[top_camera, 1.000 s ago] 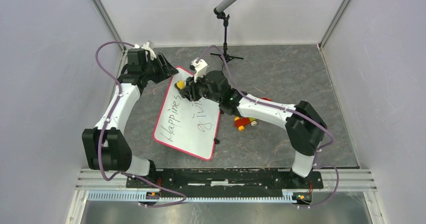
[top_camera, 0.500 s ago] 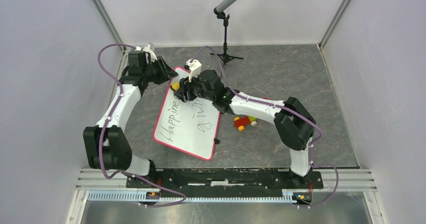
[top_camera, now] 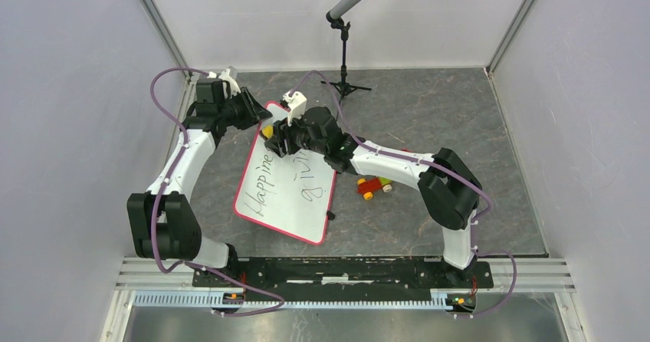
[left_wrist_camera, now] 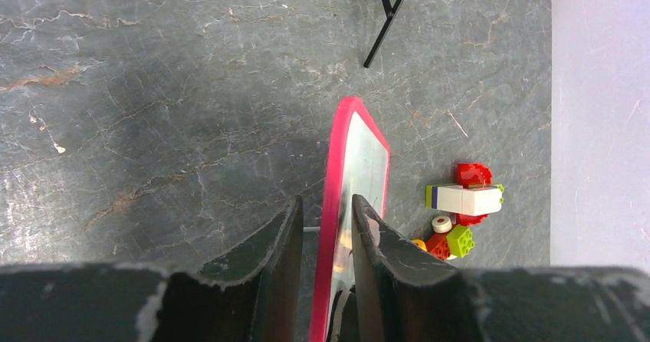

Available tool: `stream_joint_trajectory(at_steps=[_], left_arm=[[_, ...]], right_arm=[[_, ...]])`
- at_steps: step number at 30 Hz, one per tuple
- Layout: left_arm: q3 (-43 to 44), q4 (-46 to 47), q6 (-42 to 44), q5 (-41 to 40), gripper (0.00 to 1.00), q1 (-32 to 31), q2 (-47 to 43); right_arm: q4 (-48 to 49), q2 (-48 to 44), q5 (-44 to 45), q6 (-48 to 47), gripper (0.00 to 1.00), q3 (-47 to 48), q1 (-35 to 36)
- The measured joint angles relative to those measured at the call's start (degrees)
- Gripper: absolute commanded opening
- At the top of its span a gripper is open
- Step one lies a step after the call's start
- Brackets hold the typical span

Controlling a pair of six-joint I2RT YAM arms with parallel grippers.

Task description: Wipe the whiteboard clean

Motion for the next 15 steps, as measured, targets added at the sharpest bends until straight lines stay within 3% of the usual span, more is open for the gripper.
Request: stream_joint_trajectory(at_steps=[8, 15], left_arm=[[-0.33, 0.28, -0.02, 0.39, 0.29, 0.00, -0.11], [-0.52, 0.57, -0.02, 0.98, 0.26, 0.00, -0.13]], right_arm=[[-1.44, 0.00, 0.26, -0.83, 0.59, 1.90, 0.00], [-2.14, 0.07, 0.24, -0.87, 0.54, 3.74, 0.00]])
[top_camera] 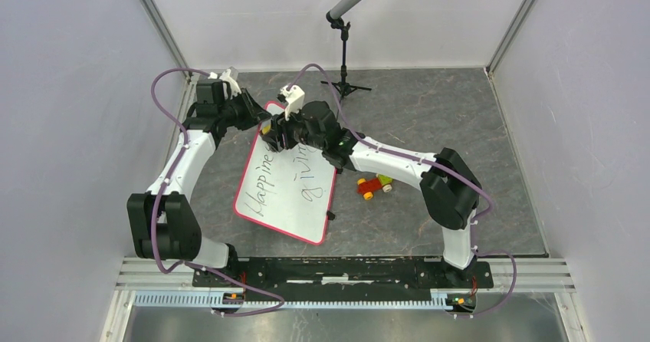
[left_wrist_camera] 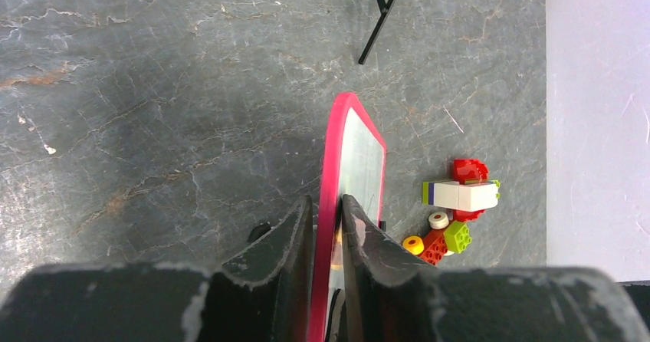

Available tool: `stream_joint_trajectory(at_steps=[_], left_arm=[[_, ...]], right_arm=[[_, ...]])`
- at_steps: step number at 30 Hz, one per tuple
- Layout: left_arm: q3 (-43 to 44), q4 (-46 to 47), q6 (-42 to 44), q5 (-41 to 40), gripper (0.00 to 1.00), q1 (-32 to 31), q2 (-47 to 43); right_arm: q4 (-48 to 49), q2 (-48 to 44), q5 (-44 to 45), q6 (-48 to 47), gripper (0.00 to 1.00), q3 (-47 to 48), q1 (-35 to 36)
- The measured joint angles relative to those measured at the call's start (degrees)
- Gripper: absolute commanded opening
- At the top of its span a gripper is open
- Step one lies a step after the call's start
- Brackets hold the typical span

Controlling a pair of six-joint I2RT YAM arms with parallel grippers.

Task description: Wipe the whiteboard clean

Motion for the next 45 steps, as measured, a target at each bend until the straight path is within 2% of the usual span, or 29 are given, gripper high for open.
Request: stream_joint_trajectory(at_steps=[2, 5, 10, 12, 15, 27, 34, 45], left_arm=[[0.00, 0.00, 0.00, 0.26, 0.25, 0.00, 0.00], [0.00, 0.02, 0.00, 0.44, 0.23, 0.00, 0.00], [0.00, 0.26, 0.02, 0.94, 0.12, 0.00, 0.00], [0.00, 0.46, 0.11, 1.09, 0.04, 0.11, -0.02], [0.00, 0.83, 0.04, 1.31, 0.02, 0.33, -0.02], [-1.16, 3.17, 0.81, 1.95, 0.02, 0.39, -0.31], [-2.21, 4.79, 0.87, 2.32, 0.02, 0.44, -0.85], [-2.60, 4.81, 1.05, 2.91, 0.02, 0.61, -1.14]], right_arm=[[-0.20, 0.20, -0.02, -0.02, 0.58, 0.15, 0.00], [-0.44, 0.68, 0.00, -0.13, 0.56, 0.31, 0.00], [-0.37, 0.85, 0.04, -0.37, 0.33, 0.31, 0.00], [-0.11, 0.85, 0.33, -0.28, 0.28, 0.26, -0.02], [1.44, 0.74, 1.33, -0.15, 0.24, -0.50, -0.07], [6.43, 0.33, 2.45, 1.36, 0.22, -5.03, -2.25], [4.63, 0.52, 2.54, 1.66, 0.21, -6.16, -4.92], [3.93, 0.57, 5.68, 0.90, 0.21, -3.74, -0.90]])
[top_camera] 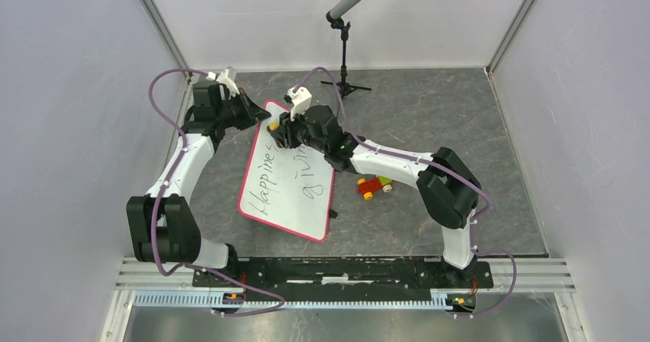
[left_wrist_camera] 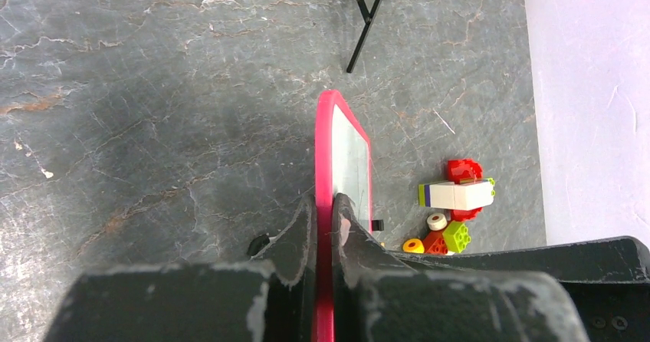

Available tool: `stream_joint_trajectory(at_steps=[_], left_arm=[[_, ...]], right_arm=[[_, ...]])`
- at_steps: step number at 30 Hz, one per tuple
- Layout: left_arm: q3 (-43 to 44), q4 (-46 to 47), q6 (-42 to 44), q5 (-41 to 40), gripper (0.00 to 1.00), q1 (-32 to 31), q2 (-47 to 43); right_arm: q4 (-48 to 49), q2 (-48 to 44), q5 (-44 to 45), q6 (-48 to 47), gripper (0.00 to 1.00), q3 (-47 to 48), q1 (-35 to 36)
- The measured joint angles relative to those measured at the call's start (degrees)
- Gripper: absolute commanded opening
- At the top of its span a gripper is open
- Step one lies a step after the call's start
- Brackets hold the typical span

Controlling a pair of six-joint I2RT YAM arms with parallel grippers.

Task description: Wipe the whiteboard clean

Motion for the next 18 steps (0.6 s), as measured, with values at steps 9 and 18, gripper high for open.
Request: stream_joint_trajectory(at_steps=[9, 18], left_arm=[[-0.09, 0.22, 0.22, -0.04, 0.02, -0.02, -0.04], [-0.09, 0.26, 0.22, -0.02, 0.02, -0.02, -0.09]], right_arm=[[2.32, 1.18, -2.10, 1.81, 0.21, 0.09, -2.73], [3.56, 3.19, -2.73, 3.78, 0.20, -2.32, -8.20]])
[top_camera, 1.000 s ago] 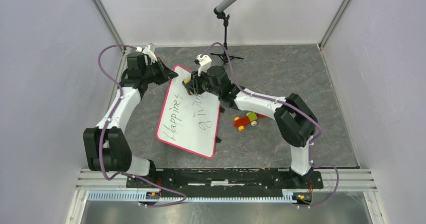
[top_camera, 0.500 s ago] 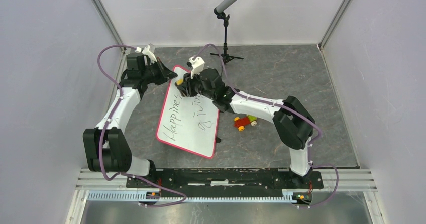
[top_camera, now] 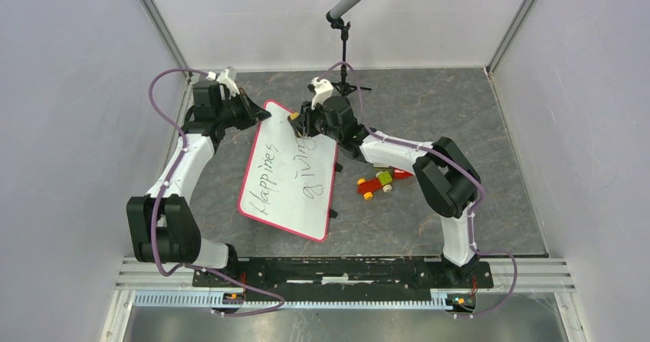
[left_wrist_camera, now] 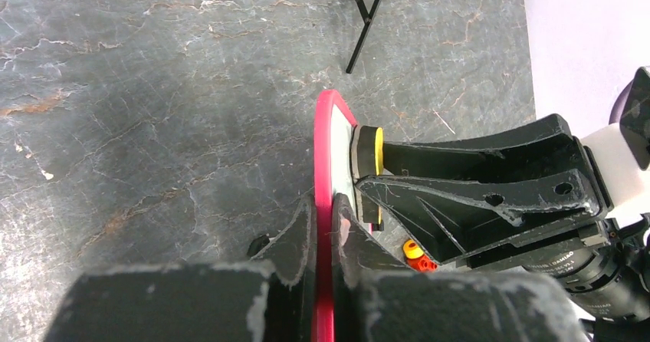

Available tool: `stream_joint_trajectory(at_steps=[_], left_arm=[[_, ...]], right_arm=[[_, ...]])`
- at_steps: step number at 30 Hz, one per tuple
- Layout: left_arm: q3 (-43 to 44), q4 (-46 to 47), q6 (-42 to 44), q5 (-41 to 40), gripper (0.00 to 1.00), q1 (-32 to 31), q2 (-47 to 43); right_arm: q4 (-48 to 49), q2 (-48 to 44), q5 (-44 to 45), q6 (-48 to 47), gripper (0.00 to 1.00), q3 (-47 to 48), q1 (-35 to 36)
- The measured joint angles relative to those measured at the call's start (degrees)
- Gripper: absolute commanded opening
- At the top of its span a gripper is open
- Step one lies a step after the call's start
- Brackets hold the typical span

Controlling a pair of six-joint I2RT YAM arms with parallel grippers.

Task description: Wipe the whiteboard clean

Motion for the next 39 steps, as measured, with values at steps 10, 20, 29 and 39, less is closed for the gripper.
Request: stream_joint_trajectory(at_steps=[10, 20, 29, 39], left_arm=[[-0.33, -0.83, 0.09, -0.55, 0.02, 0.37, -0.72], [-0.42, -0.55, 0.11, -0.46, 0.02, 0.37, -0.74], [-0.44, -0.68, 0.09, -0.42, 0.02, 0.37, -0.83], [-0.48, -1.03, 0.09, -0.61, 0.02, 0.39, -0.94]], right_arm=[[-1.68, 0.17, 3.08, -2.34, 0.20, 4.35, 5.35], [2.12, 0.20, -1.20, -0.46, 0.20, 3.41, 4.79], [2.93, -1.27, 0.61, -2.12, 0.20, -0.79, 4.59], [2.19, -4.81, 3.15, -4.63, 0.20, -1.20, 13.14]])
